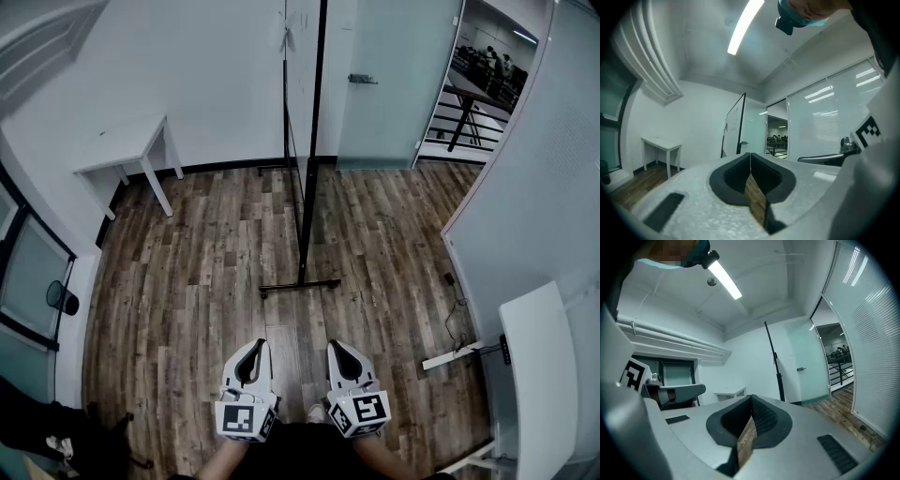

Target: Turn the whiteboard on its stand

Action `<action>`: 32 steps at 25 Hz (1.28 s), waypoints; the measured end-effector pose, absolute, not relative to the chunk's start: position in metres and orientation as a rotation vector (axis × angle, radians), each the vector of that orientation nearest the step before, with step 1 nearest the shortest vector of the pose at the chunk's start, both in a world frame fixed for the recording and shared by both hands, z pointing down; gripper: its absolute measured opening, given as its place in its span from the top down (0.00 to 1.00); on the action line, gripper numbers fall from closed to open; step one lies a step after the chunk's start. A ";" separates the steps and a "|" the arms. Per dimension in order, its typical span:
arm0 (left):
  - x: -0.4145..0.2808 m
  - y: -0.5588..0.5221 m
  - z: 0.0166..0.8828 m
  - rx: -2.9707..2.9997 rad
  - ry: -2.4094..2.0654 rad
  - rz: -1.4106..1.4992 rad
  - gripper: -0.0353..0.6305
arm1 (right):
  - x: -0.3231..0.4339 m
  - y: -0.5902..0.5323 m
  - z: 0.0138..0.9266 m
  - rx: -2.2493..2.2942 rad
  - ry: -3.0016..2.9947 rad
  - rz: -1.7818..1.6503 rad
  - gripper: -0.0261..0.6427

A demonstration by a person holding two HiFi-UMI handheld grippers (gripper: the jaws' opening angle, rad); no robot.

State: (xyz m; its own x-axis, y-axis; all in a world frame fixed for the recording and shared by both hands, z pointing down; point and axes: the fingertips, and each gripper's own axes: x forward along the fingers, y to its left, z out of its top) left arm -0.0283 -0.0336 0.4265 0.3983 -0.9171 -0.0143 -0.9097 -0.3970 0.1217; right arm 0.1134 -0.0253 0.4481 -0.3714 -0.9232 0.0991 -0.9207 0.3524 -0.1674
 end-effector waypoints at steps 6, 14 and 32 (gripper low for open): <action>-0.029 -0.031 0.430 2.554 -1.670 -0.110 0.92 | 0.112 -0.022 0.449 -1.760 2.574 -0.295 0.94; -0.023 -0.022 0.433 2.535 -1.684 -0.102 0.92 | 0.119 -0.013 0.449 -1.747 2.567 -0.297 0.94; 0.018 -0.002 0.434 2.481 -1.809 -0.051 0.92 | 0.166 -0.009 0.456 -1.657 2.614 -0.311 0.94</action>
